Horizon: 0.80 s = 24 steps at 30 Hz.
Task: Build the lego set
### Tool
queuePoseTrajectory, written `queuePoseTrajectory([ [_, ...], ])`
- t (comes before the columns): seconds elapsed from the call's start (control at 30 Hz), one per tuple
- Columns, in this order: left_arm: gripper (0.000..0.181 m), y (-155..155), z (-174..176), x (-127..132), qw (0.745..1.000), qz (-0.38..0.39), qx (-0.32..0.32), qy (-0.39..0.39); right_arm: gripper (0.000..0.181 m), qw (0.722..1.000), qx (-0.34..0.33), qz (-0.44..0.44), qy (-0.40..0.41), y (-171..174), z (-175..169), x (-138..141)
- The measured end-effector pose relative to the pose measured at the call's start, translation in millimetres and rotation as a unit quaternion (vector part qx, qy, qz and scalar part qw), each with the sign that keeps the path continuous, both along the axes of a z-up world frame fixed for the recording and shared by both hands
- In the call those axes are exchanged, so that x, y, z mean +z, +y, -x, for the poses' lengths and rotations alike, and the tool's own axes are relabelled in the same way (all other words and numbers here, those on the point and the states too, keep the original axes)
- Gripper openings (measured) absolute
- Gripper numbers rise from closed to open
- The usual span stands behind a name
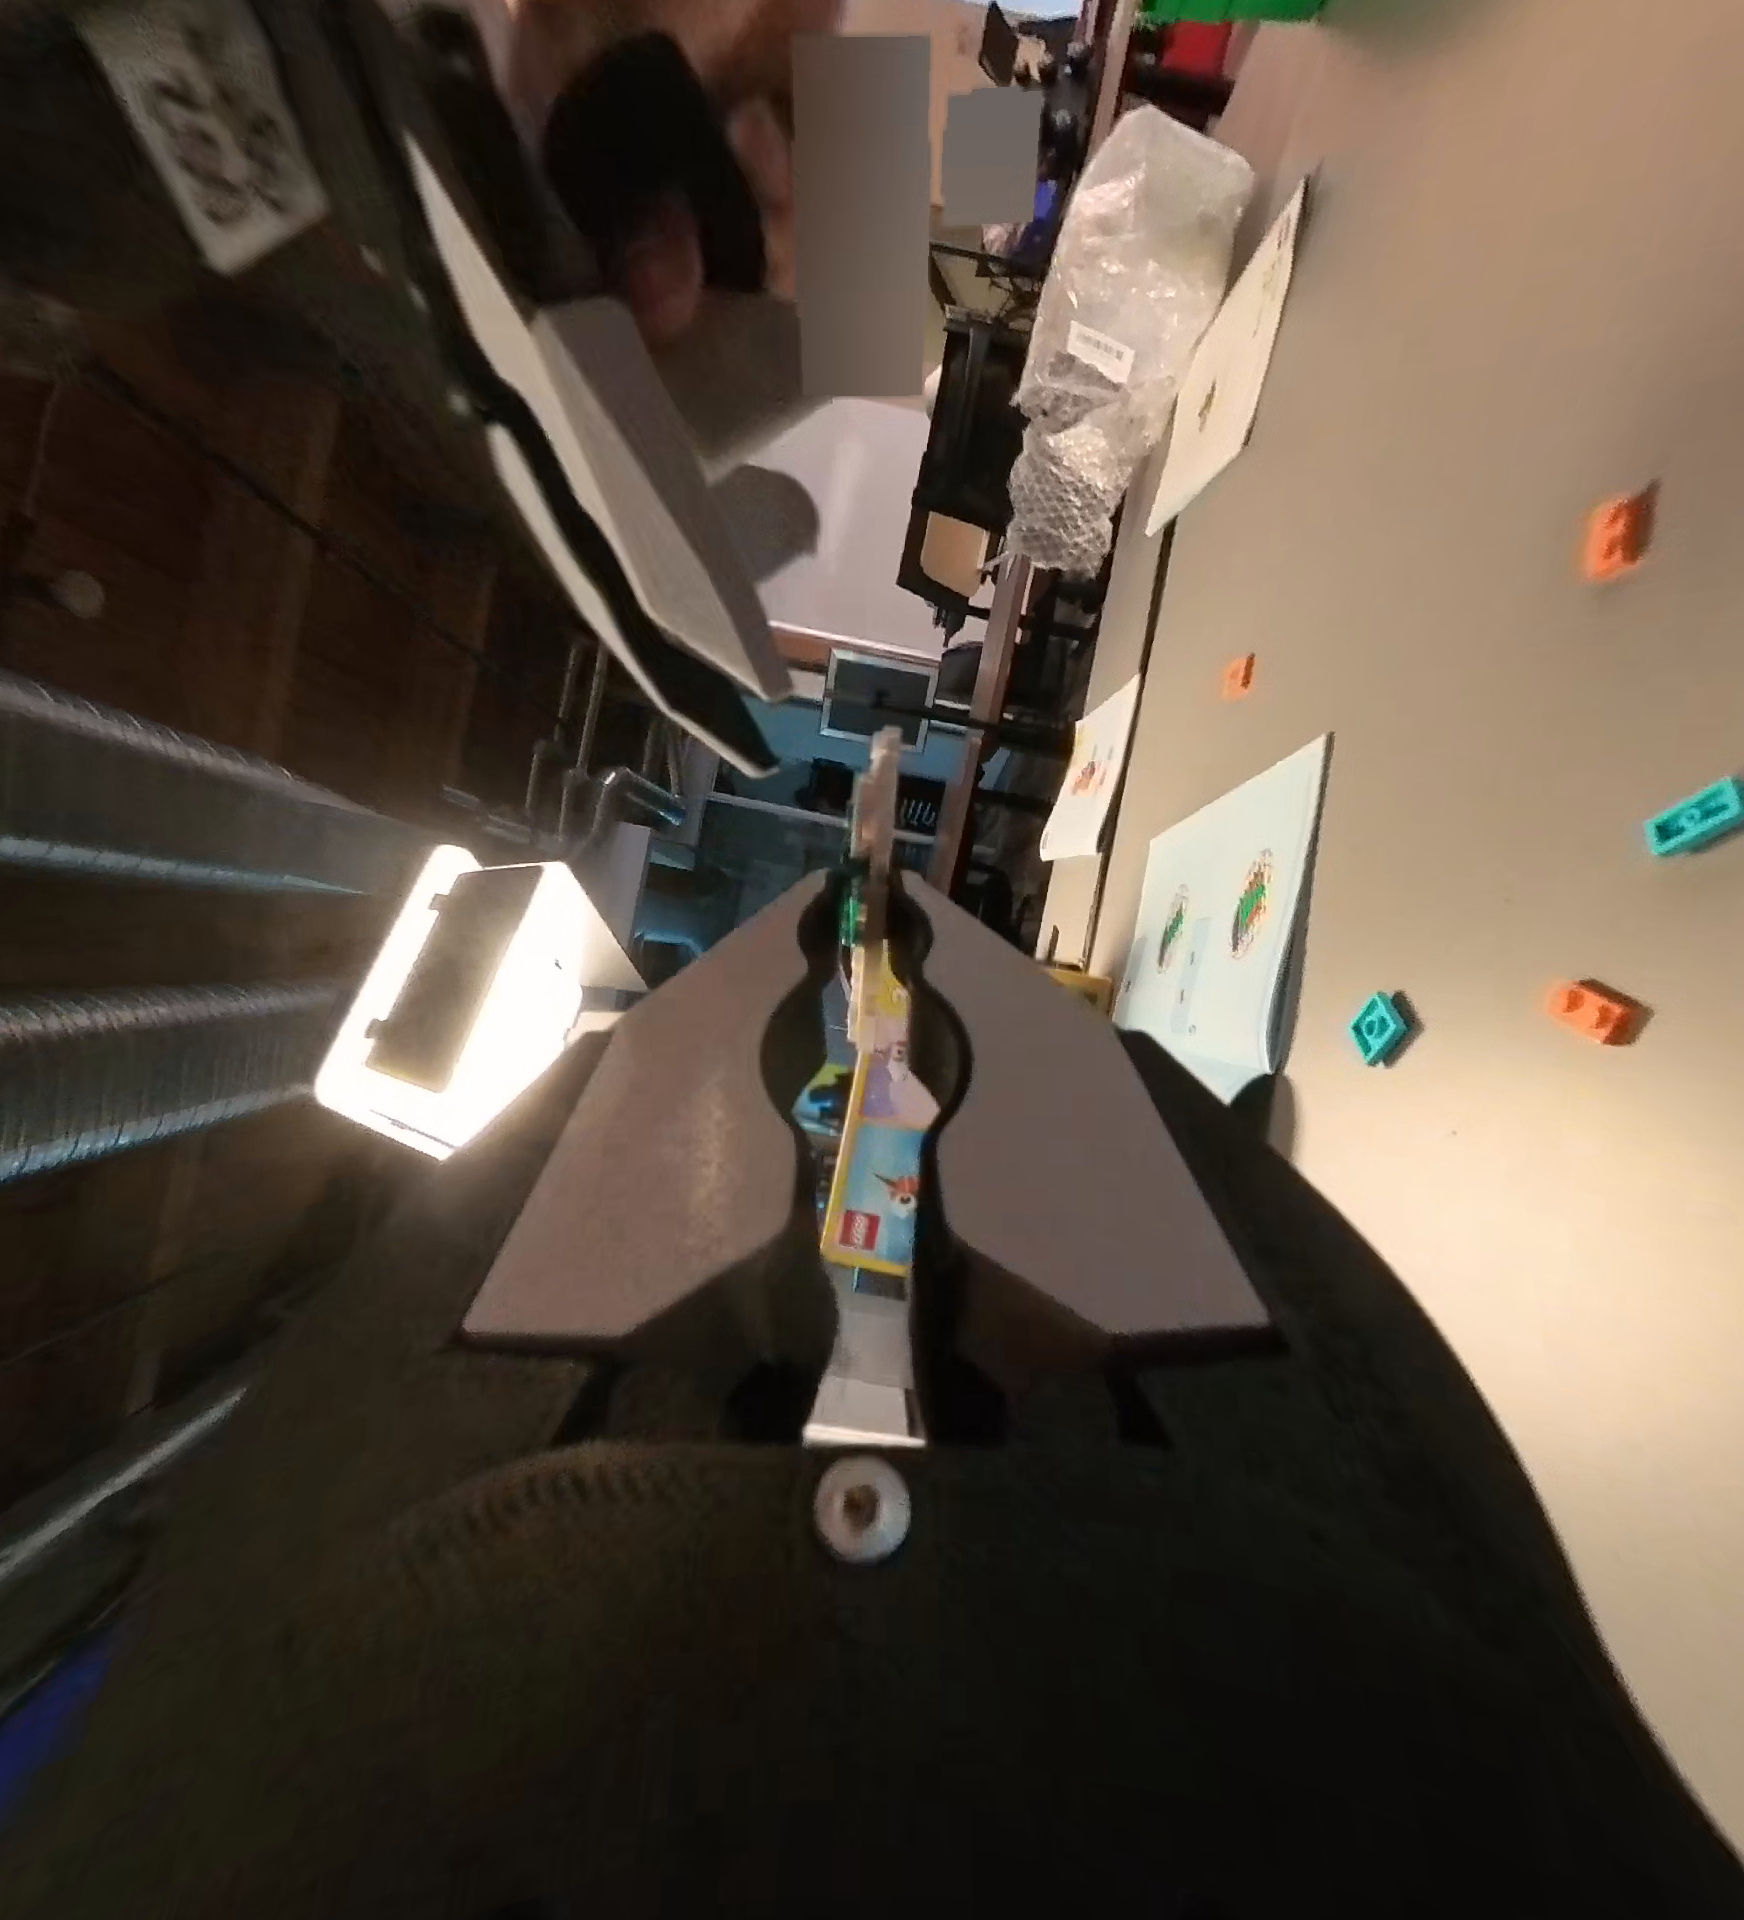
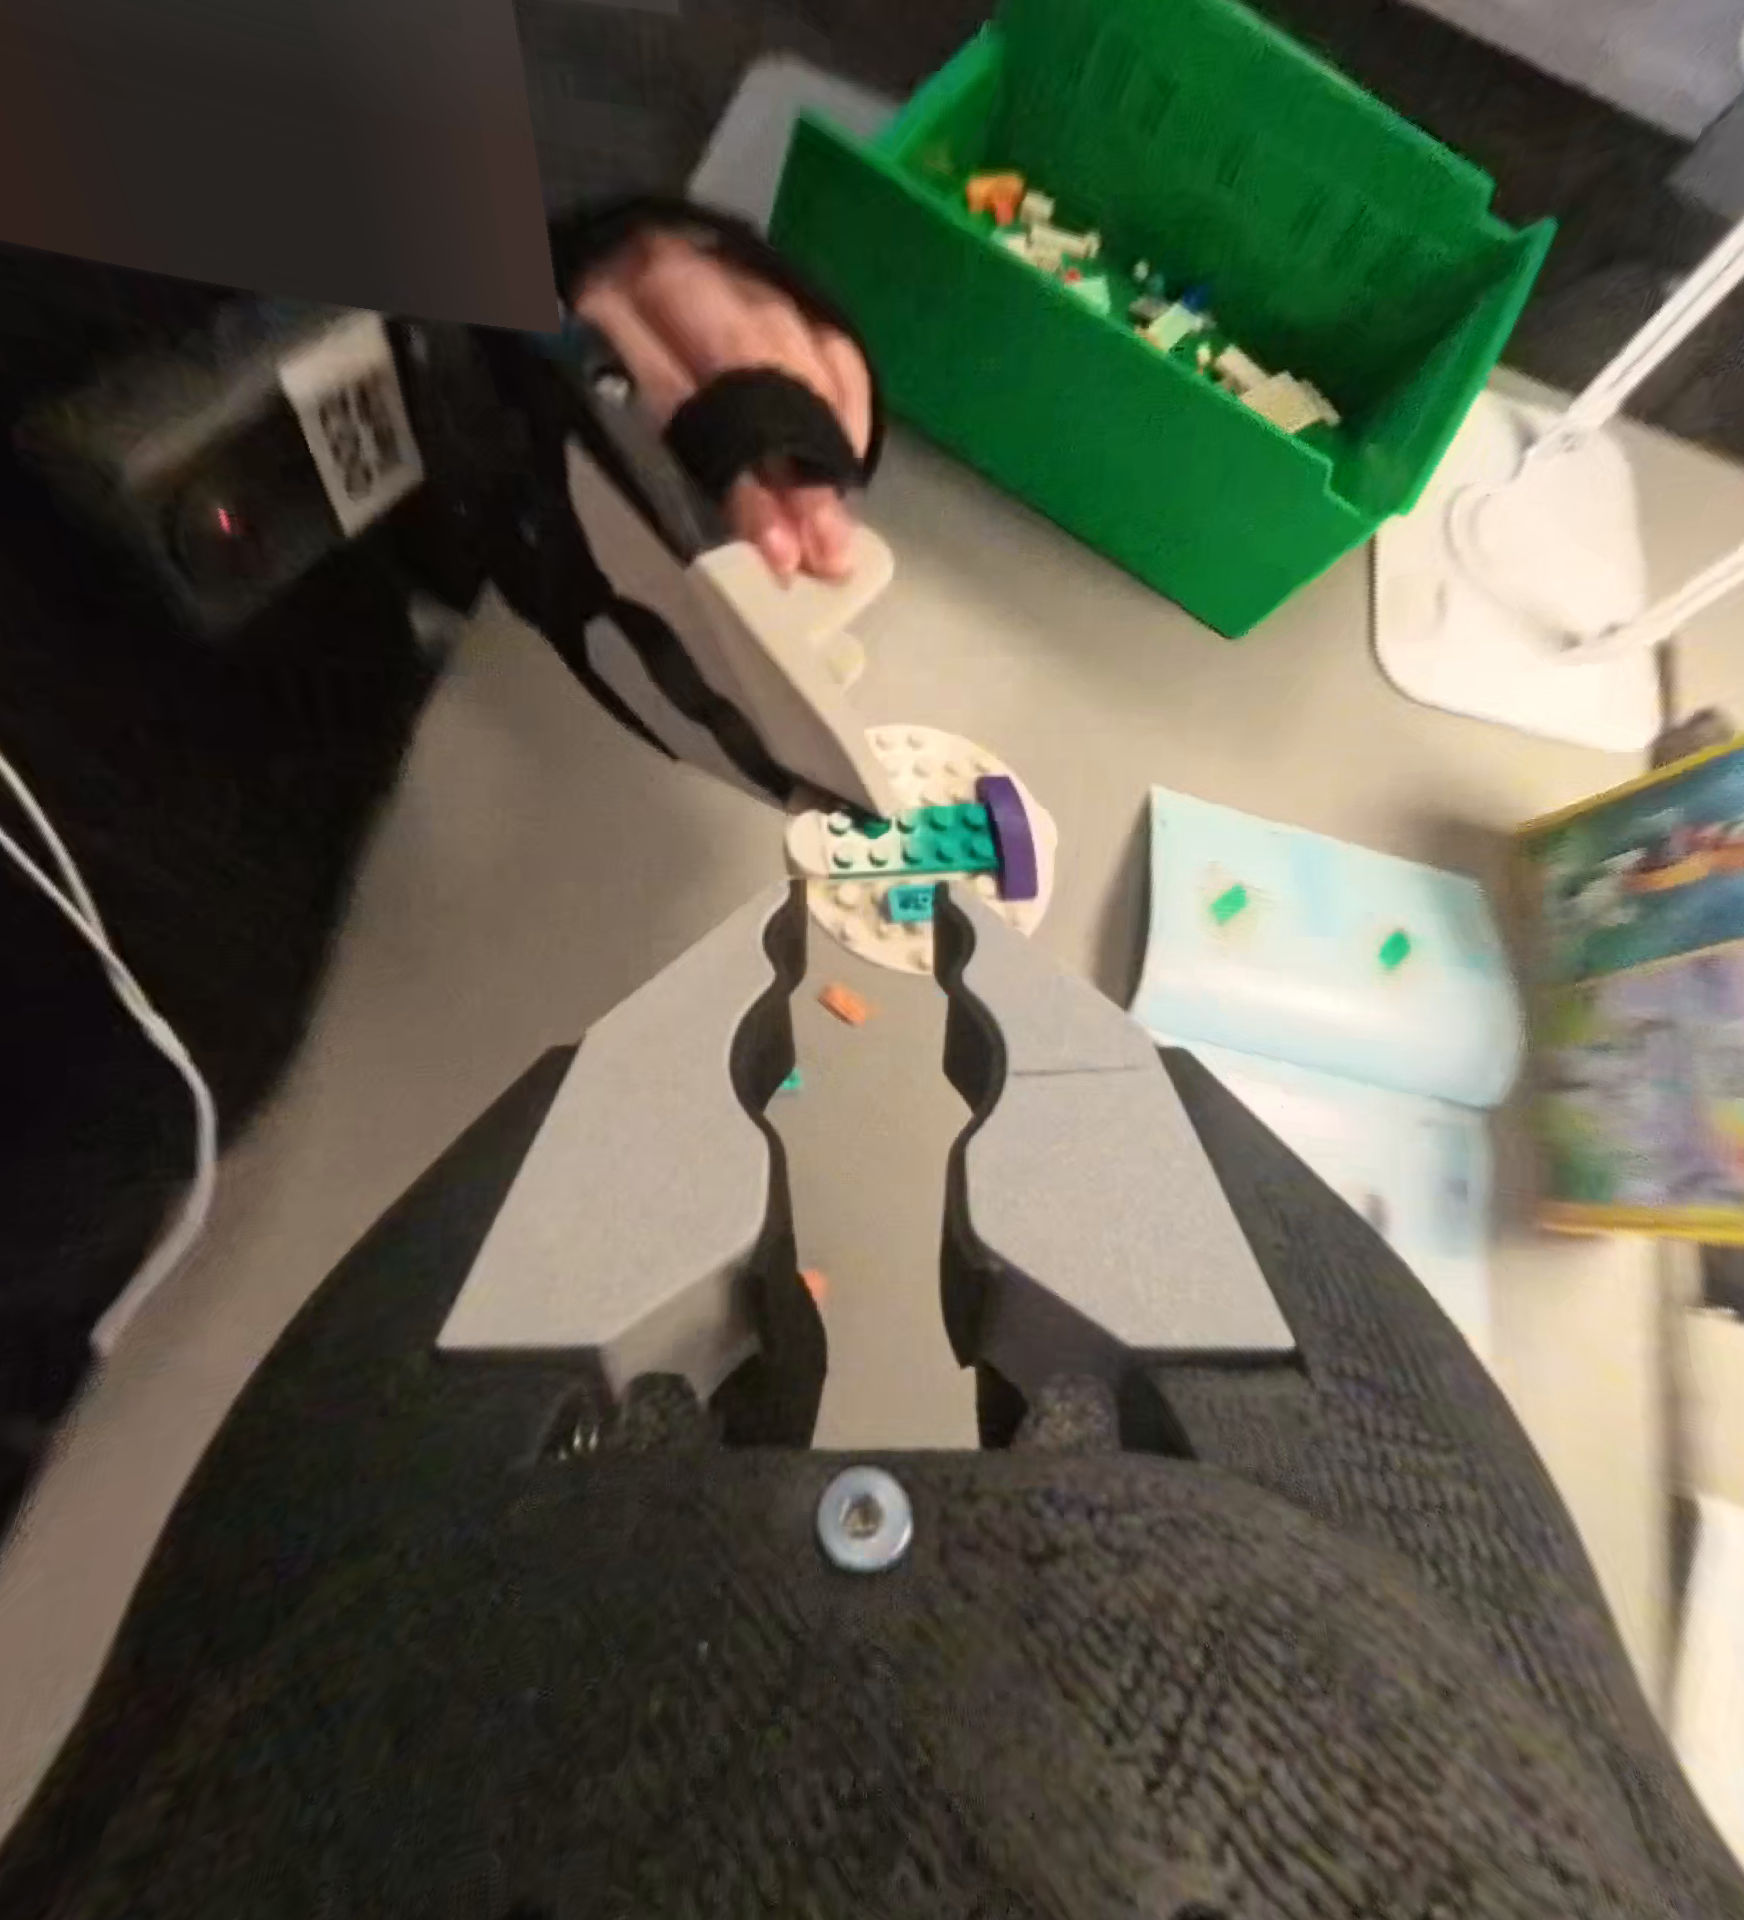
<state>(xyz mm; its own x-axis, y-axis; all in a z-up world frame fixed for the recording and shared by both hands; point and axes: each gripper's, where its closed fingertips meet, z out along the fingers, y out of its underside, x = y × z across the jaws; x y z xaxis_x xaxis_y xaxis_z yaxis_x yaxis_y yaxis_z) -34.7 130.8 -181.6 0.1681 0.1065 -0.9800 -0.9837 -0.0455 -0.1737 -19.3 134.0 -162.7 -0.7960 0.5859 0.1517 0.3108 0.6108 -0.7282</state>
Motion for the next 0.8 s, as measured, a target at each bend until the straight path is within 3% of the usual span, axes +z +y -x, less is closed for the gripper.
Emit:
queuePoseTrajectory([
  [0.17,0.007,-2,-7,4,1.0,-0.006,-0.017,-0.003,0.025,0.997,-0.011,0.065,-0.041,3,-1,-14],
  [0.57,0.007,-4,-16,9,0.999,-0.015,-0.037,-0.005,0.015,0.987,-0.014,0.132,-0.092,0,-3,-5],
  [0.7,0.007,-3,-17,9,0.999,-0.011,-0.039,-0.003,0.014,0.998,0.0,0.044,-0.036,4,2,-5],
  [0.8,0.007,-4,-19,7,0.999,-0.006,-0.045,0.001,0.015,0.984,0.045,-0.139,0.097,12,10,-2],
])
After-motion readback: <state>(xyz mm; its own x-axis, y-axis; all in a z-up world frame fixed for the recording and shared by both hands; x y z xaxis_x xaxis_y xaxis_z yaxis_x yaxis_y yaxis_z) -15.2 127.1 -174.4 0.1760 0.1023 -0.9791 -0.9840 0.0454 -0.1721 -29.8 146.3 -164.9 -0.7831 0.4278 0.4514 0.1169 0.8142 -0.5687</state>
